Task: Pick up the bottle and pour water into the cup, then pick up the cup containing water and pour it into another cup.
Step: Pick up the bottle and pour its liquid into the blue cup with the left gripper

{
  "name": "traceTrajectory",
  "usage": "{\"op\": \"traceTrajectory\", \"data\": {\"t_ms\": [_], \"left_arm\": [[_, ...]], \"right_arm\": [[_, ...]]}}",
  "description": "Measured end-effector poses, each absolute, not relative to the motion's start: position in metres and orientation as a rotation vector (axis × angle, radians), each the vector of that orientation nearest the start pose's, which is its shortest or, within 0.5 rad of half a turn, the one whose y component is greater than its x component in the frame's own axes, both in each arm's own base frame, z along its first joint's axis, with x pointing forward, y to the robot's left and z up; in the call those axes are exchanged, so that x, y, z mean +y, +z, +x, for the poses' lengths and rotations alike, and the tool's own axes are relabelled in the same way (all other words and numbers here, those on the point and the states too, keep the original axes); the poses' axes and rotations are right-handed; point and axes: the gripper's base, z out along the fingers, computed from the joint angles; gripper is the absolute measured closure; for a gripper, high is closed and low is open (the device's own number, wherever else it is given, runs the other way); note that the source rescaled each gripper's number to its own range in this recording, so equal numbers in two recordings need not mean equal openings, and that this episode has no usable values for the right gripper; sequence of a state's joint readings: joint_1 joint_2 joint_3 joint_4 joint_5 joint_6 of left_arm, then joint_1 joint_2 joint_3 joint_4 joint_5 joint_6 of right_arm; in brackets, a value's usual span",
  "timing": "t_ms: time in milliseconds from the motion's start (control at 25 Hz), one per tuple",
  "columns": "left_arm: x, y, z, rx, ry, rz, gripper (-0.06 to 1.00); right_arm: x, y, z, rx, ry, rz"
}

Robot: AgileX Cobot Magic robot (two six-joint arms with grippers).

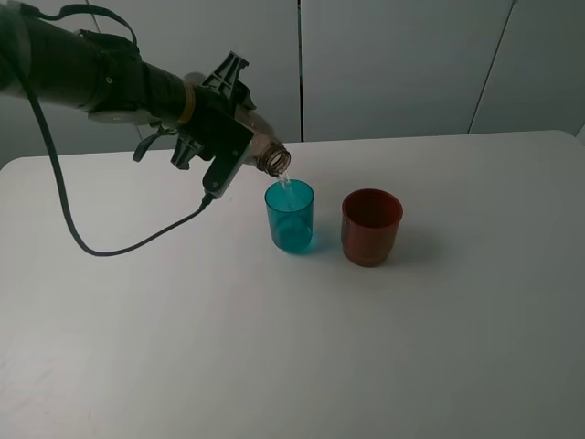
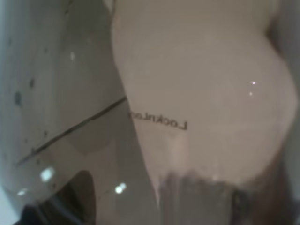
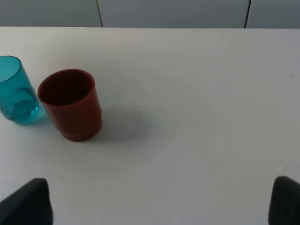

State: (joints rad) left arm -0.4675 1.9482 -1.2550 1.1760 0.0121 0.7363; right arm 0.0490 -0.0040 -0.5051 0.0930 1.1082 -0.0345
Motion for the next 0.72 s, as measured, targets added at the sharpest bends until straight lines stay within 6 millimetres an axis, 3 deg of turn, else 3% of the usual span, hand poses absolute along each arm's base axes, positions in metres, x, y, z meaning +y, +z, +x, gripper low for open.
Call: {"op": "traceTrajectory", "data": {"t_ms": [720], "left_arm": [[-0.1961, 0.201, 0.3906, 0.669, 0.909, 2.215, 0.94]], "right_arm": [[0.0072, 0.2751, -0.0087, 2.079, 0.121, -0.094]]}}
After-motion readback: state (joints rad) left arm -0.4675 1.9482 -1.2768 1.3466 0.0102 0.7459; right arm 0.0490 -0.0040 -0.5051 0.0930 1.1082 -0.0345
